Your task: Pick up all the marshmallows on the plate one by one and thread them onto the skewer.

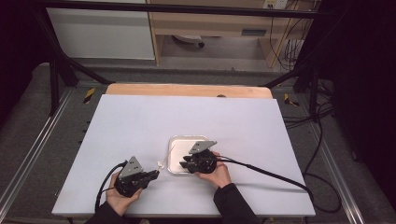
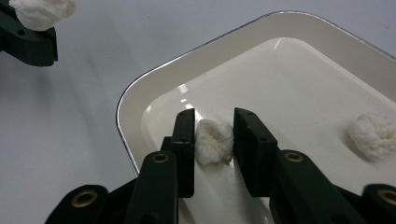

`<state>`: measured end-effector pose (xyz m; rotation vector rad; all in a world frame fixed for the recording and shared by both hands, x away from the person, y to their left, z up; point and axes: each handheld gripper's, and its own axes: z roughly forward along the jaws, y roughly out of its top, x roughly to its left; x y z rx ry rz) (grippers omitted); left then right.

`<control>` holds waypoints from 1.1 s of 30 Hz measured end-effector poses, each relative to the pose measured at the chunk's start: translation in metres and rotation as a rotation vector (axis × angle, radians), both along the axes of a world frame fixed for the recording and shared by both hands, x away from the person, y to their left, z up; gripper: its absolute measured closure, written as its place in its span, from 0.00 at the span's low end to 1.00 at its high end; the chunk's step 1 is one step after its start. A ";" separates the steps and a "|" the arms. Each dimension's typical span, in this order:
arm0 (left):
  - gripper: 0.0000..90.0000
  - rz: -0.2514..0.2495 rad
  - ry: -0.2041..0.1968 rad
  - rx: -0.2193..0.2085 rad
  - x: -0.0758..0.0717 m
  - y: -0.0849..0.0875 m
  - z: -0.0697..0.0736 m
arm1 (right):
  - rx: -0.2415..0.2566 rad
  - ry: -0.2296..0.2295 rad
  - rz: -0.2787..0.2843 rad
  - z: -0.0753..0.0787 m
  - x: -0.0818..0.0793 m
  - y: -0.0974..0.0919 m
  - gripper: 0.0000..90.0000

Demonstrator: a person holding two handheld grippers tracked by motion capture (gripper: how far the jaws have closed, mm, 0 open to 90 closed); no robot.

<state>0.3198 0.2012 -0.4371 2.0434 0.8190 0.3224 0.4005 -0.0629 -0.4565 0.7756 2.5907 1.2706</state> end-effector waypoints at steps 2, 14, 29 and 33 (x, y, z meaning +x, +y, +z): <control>0.98 0.000 0.000 0.001 0.000 0.000 0.000 | 0.002 0.003 -0.006 0.001 0.001 -0.001 0.80; 0.98 -0.009 -0.013 -0.005 -0.003 -0.002 0.001 | 0.161 0.038 -0.025 0.041 -0.003 -0.018 0.81; 0.98 -0.031 -0.035 -0.007 -0.006 -0.008 0.002 | 0.476 0.088 -0.036 0.082 -0.004 -0.040 0.81; 0.98 -0.036 -0.039 -0.004 -0.007 -0.009 0.002 | 0.493 0.108 -0.030 0.080 -0.001 -0.034 0.81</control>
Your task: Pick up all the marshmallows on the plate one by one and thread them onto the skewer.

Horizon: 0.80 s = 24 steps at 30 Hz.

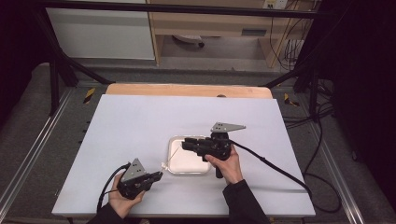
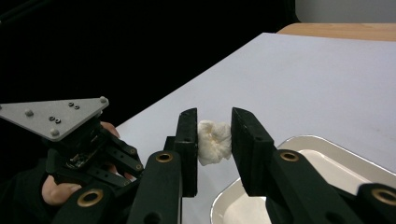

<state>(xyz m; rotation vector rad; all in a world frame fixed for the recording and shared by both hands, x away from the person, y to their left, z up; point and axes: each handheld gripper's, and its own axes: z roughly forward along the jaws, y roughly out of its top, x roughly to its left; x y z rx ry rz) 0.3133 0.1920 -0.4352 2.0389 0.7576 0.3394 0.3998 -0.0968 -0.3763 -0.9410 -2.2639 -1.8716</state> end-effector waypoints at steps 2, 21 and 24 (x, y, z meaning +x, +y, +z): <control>0.98 -0.002 -0.001 0.002 0.000 0.000 0.000 | 0.009 0.013 0.004 -0.001 0.002 0.002 0.81; 0.98 -0.016 -0.012 0.025 -0.002 -0.002 -0.001 | 0.030 0.074 0.047 -0.013 0.004 0.009 0.85; 0.98 -0.017 -0.019 0.021 -0.002 -0.002 -0.001 | 0.035 0.084 0.049 -0.014 0.005 0.009 0.86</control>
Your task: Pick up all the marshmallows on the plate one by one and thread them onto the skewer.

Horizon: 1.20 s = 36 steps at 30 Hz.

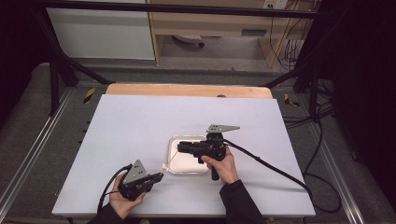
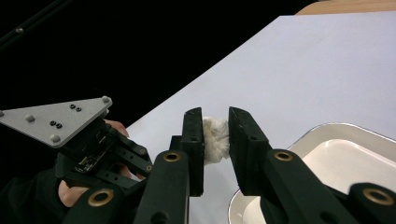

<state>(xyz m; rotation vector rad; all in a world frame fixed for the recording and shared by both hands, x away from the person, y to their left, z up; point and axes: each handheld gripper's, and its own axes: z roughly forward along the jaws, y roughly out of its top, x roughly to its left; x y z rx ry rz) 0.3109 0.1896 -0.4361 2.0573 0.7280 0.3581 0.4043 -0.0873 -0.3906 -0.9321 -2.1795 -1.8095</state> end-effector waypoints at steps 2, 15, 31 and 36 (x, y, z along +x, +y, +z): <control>0.98 0.002 -0.004 0.000 0.000 0.000 0.000 | 0.006 0.003 0.001 -0.001 0.000 0.001 0.87; 0.98 -0.001 -0.013 -0.011 -0.003 -0.001 -0.001 | 0.030 -0.002 0.007 -0.010 -0.006 0.007 0.89; 0.99 0.006 -0.016 -0.022 -0.003 -0.003 -0.002 | 0.047 0.001 0.028 -0.021 -0.015 0.014 0.90; 0.99 0.019 -0.024 -0.046 0.000 -0.009 0.003 | 0.031 0.027 0.068 -0.033 -0.018 0.023 0.89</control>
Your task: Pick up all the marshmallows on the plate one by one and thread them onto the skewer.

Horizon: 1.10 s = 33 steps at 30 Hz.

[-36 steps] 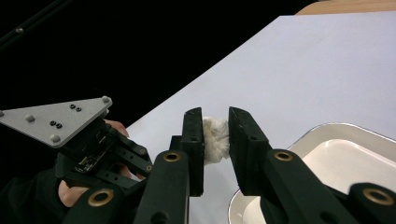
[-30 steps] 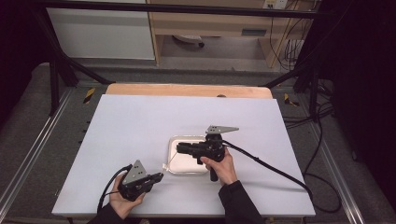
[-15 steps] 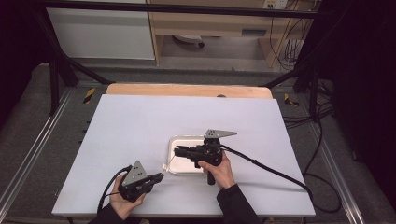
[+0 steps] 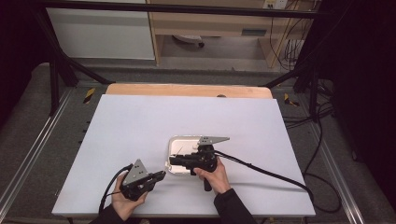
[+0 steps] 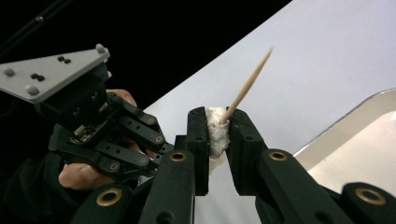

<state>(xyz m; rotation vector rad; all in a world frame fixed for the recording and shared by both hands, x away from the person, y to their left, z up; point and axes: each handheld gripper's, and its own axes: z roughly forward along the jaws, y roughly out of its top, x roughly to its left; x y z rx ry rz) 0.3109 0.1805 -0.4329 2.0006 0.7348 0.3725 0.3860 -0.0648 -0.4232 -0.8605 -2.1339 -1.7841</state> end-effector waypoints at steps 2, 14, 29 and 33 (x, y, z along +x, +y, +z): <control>0.99 0.004 0.010 0.005 0.001 -0.001 -0.002 | 0.002 -0.009 -0.005 -0.001 0.000 0.000 0.89; 0.98 -0.003 0.005 -0.013 0.002 -0.003 -0.003 | -0.048 -0.018 -0.029 -0.001 -0.002 0.000 0.75; 0.98 0.018 0.022 -0.012 0.004 0.004 -0.004 | -0.205 -0.154 -0.121 0.017 -0.004 -0.023 0.29; 0.98 0.019 0.024 -0.011 0.004 0.005 -0.004 | -0.275 -0.169 -0.156 0.013 -0.002 -0.036 0.18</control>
